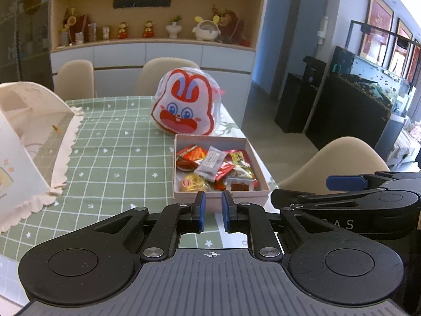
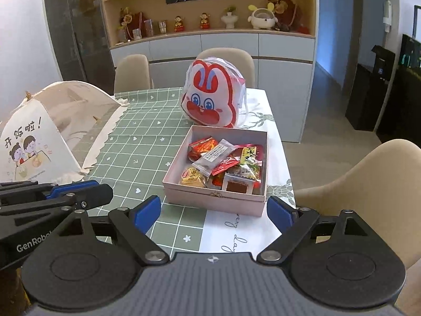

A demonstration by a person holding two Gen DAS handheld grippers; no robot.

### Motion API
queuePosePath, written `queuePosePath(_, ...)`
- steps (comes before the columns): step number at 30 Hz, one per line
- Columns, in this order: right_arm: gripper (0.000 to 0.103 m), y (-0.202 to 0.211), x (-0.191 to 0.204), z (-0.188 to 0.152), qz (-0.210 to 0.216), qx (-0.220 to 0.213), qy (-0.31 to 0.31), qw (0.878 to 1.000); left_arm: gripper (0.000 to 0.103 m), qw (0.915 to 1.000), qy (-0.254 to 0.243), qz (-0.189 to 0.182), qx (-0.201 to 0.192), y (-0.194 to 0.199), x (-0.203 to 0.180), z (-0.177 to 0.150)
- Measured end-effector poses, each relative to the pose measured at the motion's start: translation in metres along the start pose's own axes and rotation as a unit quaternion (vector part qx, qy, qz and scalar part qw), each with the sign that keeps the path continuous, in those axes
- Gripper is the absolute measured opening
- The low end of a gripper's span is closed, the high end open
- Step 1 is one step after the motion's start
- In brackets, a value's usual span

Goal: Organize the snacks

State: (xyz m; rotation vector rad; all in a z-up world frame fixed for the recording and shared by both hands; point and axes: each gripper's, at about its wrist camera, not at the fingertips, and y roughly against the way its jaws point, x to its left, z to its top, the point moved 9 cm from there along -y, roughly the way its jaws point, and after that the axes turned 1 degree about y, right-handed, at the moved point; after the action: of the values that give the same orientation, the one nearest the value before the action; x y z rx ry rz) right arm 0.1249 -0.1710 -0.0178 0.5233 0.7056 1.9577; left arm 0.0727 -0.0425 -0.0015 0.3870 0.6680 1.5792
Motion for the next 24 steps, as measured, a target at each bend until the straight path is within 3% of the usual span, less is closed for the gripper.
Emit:
queuePosePath(17, 0.089, 0.004, -0.002, -0.008, -0.006, 0.010, -0.004, 1.000, 0.017, 0.9999, 0.000, -0.006, 0.014, 0.002, -0.004, -0.007)
queuePosePath(24, 0.089, -0.008, -0.005, -0.022, -0.007, 0.036, -0.008, 0.999, 0.017, 0.9987, 0.014, 0.004, 0.048, -0.005, 0.001, -0.023)
